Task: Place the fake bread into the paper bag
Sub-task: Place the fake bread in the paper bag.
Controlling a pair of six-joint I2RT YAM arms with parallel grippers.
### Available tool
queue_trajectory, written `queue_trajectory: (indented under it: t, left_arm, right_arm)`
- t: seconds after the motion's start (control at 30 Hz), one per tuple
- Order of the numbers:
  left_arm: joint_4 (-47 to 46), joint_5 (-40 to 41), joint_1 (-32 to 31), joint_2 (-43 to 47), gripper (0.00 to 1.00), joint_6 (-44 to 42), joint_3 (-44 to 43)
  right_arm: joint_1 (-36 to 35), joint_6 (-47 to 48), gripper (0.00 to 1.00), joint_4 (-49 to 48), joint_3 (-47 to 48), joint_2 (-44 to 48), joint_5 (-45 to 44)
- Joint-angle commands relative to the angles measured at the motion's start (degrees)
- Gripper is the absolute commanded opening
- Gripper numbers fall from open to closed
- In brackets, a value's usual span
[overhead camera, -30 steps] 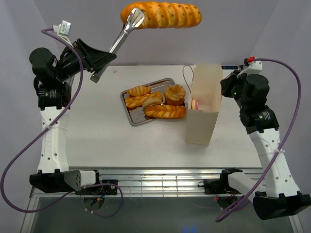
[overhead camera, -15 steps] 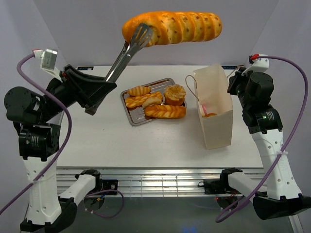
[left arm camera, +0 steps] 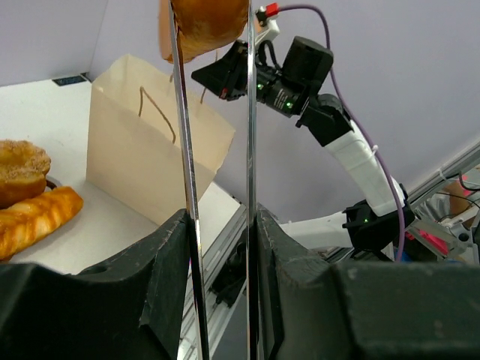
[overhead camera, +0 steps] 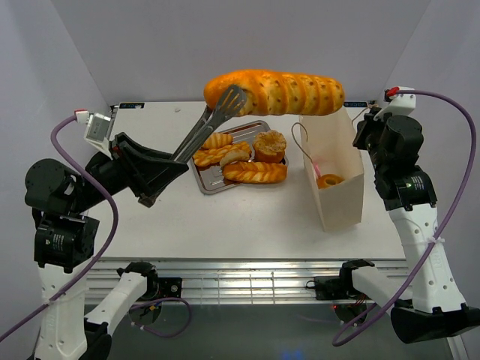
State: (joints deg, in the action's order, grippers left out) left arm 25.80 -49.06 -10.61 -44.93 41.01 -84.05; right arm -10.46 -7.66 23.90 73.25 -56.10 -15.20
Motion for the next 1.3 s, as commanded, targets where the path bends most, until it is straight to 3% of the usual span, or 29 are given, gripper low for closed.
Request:
queue_trajectory:
  t: [0.0,1.27]
  left_arm:
    - [0.29,3.0,-0.99,1.24,0.0,-4.79,0.11]
    - [6.98,-4.03,-6.0,6.52,0.0,-16.31,9.78]
  right_arm:
    - [0.44,0.19,0.08,-3.07,0.05,1.34,-1.59]
    - [0.53,1.6,0.08,-2.19,-1.09,2.13,0.88]
